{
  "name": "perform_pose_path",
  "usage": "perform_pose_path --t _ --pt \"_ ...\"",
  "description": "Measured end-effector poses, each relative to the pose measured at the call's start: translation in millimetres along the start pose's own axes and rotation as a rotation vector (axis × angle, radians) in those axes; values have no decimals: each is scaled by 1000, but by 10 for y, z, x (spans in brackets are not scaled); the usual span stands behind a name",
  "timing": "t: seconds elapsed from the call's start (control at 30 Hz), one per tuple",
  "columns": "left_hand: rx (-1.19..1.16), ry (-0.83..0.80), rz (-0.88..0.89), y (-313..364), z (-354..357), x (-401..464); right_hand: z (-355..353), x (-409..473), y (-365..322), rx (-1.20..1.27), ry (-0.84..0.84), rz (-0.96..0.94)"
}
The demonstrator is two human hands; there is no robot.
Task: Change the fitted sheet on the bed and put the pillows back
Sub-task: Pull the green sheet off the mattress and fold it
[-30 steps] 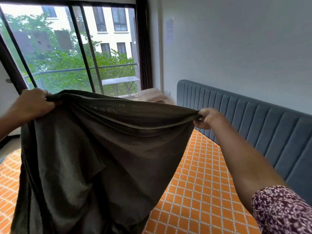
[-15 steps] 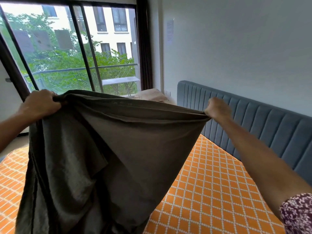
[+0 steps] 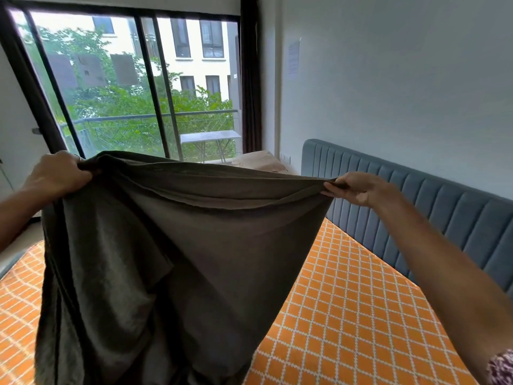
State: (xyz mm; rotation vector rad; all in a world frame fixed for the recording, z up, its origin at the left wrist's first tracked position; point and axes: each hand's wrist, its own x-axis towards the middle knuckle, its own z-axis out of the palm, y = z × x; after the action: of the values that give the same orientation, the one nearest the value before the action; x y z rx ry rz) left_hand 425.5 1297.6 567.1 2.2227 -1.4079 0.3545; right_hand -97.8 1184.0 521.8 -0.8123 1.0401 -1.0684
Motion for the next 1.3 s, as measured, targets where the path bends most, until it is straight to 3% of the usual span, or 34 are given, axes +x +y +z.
perform_pose_path --t 0.07,0.17,0.27,0.33,0.4,0.47,0.53,0.57,0.67,0.77,0.93,1.0,1.07,1.13,1.3 --pt "8 -15 -23 -47 -41 -29 35 -14 59 -109 -98 -125" --pt "7 -31 -31 -56 -97 -94 72 -9 198 -777 -178 -318" --pt "-20 -27 -35 -54 -127 -121 130 177 377 -1308 8 -587" --pt "-38 -20 -42 -63 -144 -129 169 286 486 -1432 115 -765" --pt "-41 -17 -53 -93 -166 -149 166 324 460 -1427 104 -815" --pt "-56 -13 -59 -149 -182 -168 122 248 327 -1387 -53 -719" --pt "-81 -35 -58 -198 -219 -203 83 123 224 -1192 -183 -590" --pt "-103 -66 -45 -208 -248 -223 80 103 206 -1041 -136 -577" --pt "-123 -168 52 -158 -291 -272 155 223 276 -494 228 -454" --pt "-75 -158 133 -51 -300 -322 345 319 355 -166 294 -247" --pt "-78 -159 71 -158 -440 -315 469 369 110 -237 138 -361" --pt "-72 -165 29 -224 -512 -278 478 406 -73 -195 -51 -435" --pt "-48 -148 -16 -312 -590 -212 556 438 -226 -390 -194 -474" --pt "-32 -126 -55 -392 -614 -200 664 509 -231 -628 -211 -497" --pt "-127 -119 -10 -654 -756 -250 1027 365 -254 -714 -82 -652"
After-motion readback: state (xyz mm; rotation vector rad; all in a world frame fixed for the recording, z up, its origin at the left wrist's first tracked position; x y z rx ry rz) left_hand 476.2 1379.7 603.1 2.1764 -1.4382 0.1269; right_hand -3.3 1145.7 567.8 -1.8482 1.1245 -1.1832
